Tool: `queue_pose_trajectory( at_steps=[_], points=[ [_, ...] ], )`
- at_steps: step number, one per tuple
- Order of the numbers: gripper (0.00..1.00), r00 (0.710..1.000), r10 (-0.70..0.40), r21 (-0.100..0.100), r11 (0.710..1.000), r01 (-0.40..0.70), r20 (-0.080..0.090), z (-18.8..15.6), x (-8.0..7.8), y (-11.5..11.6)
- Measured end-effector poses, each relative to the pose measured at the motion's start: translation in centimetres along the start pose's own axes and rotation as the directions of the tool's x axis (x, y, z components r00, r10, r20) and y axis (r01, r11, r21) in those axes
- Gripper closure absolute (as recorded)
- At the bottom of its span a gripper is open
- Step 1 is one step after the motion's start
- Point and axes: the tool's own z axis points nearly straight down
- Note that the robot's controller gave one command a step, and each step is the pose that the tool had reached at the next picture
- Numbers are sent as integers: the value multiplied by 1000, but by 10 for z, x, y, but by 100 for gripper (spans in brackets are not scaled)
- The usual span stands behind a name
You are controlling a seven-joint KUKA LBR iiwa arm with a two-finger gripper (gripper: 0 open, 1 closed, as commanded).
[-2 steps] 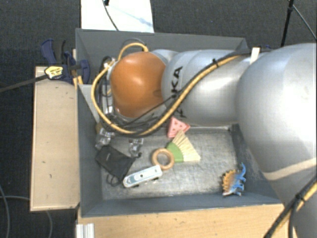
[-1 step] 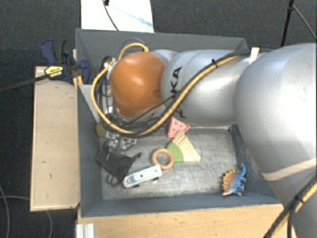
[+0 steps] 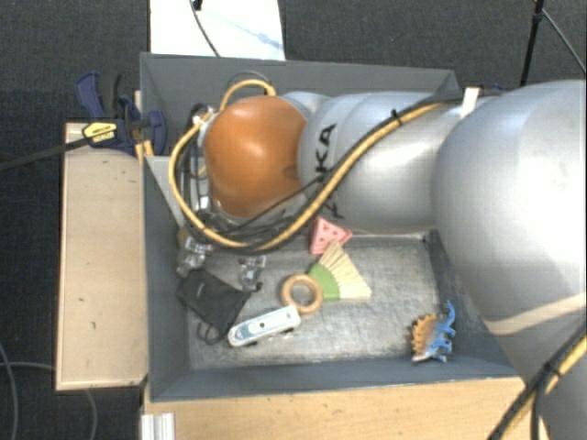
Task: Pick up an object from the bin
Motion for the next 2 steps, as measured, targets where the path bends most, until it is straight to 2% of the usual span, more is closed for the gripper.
queue_pose_trajectory(
  at_steps=[1, 2],
  points=[
    [100, 1000, 3, -1, 1000, -3, -1, 0, 0, 0],
    [100, 1000, -4, -1, 1000, 4, -1, 0, 0, 0]
  ],
)
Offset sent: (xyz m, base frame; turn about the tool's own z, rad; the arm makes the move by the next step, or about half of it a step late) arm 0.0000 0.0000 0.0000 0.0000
